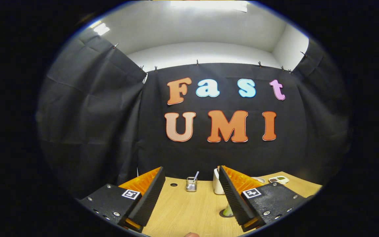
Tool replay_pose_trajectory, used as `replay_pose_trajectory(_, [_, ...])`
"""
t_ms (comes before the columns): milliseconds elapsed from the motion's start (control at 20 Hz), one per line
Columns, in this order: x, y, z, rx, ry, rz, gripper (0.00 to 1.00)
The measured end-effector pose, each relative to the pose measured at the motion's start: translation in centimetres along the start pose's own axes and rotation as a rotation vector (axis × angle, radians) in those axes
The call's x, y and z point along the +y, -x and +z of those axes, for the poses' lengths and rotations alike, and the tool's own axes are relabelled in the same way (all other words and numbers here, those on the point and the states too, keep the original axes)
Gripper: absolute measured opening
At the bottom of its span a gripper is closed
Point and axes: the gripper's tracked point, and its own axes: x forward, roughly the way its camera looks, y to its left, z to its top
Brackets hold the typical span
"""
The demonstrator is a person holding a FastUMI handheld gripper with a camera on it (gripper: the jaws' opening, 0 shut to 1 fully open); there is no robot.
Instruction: Take the bottle from table, then pour the juice into the cup, finally place the bottle on the coaster
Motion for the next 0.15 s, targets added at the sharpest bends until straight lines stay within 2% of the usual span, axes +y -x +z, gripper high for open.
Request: replay_pose_trajectory(150, [0.33,0.04,0.24,-0.005,-0.028,0.004,0.97])
